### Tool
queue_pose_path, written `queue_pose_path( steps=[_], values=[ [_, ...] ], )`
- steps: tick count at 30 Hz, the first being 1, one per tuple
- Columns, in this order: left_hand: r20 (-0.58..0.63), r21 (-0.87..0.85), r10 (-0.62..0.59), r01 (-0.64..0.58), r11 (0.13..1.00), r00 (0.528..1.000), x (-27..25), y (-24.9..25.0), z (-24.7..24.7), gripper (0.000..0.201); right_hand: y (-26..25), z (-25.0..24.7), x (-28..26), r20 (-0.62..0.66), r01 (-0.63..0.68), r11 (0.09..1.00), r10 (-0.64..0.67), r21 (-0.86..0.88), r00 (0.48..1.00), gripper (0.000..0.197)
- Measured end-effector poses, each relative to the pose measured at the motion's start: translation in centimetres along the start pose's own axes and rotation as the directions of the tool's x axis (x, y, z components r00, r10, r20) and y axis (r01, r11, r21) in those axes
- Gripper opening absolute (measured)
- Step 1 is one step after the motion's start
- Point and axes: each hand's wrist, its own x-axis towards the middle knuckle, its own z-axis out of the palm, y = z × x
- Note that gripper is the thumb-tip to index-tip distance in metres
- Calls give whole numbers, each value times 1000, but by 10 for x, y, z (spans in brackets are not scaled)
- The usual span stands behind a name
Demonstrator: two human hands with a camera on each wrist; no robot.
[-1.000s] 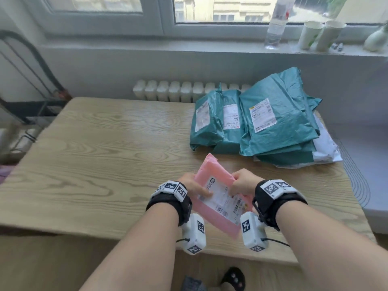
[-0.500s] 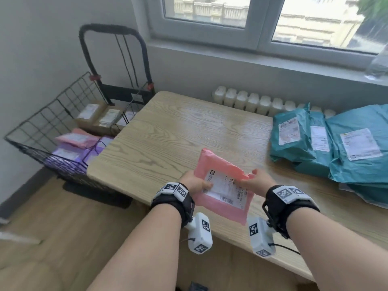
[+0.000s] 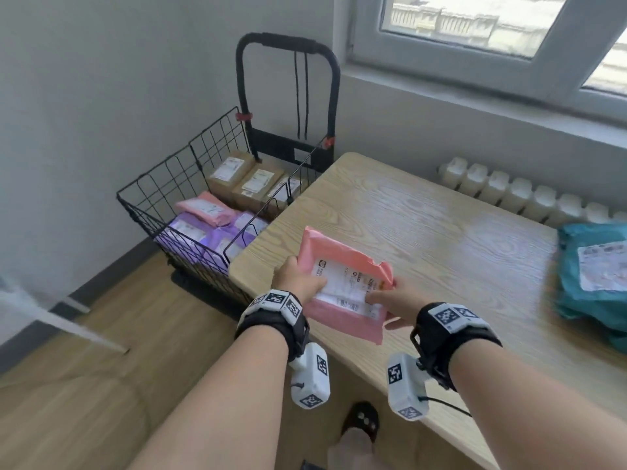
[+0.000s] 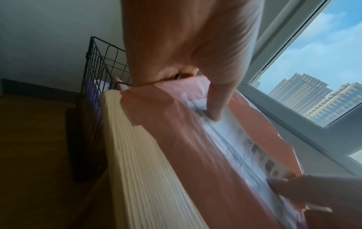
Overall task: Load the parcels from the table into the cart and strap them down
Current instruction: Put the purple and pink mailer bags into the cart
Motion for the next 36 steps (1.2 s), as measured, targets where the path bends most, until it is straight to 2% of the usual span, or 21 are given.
queue_pose_path(
  steps=[4, 8, 12, 17, 23, 28, 33, 36],
  values=[
    [-32, 61, -13, 15, 998, 999, 32, 1, -14, 52, -25, 4, 33, 13, 11, 1000, -11, -10, 1000, 12],
    [-72, 112, -10, 18, 993, 997, 75, 11, -32, 61, -58, 3, 74, 10, 27, 999, -28, 20, 1000, 11],
    [-73, 168, 24, -11, 986, 997, 124, 31, -50, 60, -89, -4, 116, 15, 42, 998, -43, 56, 999, 11],
    [-98, 86, -25, 33, 996, 995, 167, 50, -60, 56, -117, -15, 156, -23, 11, 996, -9, 89, 1000, 14],
    [-145, 57, -16, 24, 998, 989, 202, 58, -71, 49, -143, -14, 183, -25, -2, 990, 6, 140, 1000, 14],
    [-150, 89, 18, -4, 996, 988, 231, 58, -89, 58, -171, -8, 195, -49, 2, 983, 7, 182, 999, 11],
    [-156, 93, 36, -22, 995, 987, 269, 56, -117, 63, -213, 11, 215, -130, 12, 977, 16, 212, 991, 12],
    [-130, 77, 49, -39, 996, 990, 303, 49, -146, 58, -247, 32, 230, -181, 5, 976, 35, 216, 983, 9]
  ],
)
